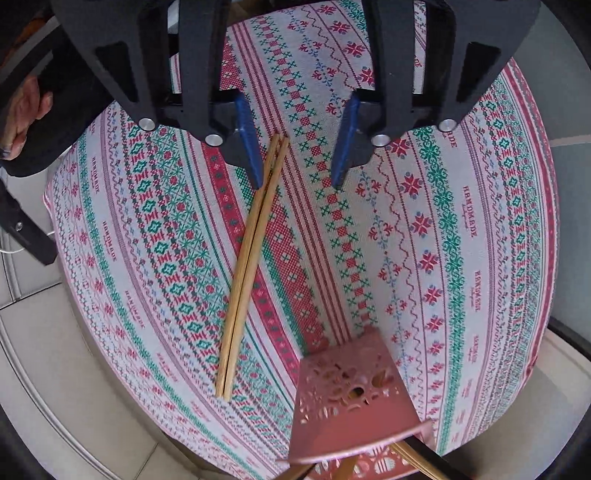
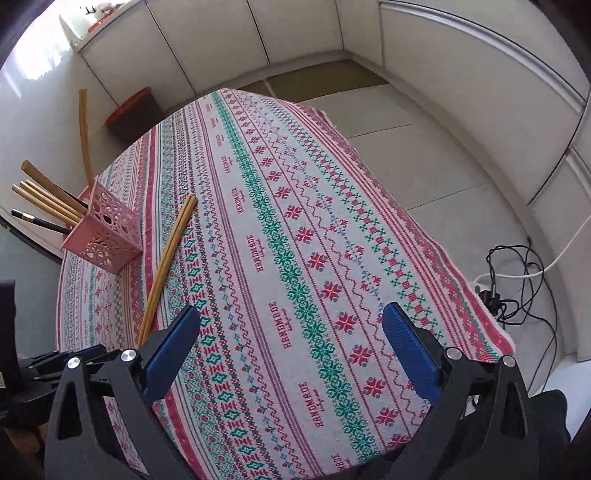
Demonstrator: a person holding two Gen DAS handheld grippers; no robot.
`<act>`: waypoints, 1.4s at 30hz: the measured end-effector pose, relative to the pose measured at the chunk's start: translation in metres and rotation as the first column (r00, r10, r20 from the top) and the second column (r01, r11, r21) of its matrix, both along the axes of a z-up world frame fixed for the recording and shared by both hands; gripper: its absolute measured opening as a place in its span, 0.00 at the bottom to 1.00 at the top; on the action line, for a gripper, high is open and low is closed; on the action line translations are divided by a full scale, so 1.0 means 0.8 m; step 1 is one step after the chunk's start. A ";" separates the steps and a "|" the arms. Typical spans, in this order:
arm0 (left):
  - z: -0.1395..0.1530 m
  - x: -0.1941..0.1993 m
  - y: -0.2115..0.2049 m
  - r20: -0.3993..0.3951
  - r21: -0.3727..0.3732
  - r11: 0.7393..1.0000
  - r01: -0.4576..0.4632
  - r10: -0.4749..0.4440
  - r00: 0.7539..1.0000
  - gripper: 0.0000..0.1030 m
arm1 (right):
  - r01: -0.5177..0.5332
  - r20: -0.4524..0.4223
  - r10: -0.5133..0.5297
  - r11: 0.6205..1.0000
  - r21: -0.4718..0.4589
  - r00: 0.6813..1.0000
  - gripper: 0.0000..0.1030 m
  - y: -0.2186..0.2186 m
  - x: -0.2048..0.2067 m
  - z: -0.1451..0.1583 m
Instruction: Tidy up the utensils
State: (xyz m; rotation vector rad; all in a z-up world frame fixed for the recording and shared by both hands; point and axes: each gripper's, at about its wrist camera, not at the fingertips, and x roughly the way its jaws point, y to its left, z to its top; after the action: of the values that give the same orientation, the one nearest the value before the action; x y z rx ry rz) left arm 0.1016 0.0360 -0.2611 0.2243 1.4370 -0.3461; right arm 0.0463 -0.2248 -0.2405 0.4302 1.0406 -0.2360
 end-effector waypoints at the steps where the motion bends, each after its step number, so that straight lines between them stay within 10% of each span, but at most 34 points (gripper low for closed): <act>1: -0.005 0.000 -0.001 -0.010 0.007 1.000 0.006 -0.006 1.000 0.24 | -0.004 0.004 0.004 1.000 -0.008 1.000 0.93 0.001 -0.001 0.000; 22: -0.042 -0.028 -0.045 0.029 0.074 0.986 0.146 -0.149 0.988 0.04 | -0.033 -0.031 0.032 0.999 -0.027 0.999 0.93 0.009 0.005 -0.011; 35: 0.121 -0.125 -0.001 0.359 -0.150 0.976 0.156 -0.093 0.929 0.04 | -0.231 0.079 0.235 0.971 -0.060 0.969 0.93 0.074 -0.010 0.022; 42: 0.196 -0.151 0.068 0.540 -0.227 0.972 0.063 0.072 0.839 0.04 | -0.196 -0.073 0.200 0.979 0.062 0.977 0.92 0.126 0.018 0.005</act>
State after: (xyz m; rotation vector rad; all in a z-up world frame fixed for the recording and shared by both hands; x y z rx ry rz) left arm -0.0191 0.0903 -0.1042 0.1105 0.8190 -0.4074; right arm 0.0605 -0.1241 -0.2363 0.3656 1.1620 -0.0467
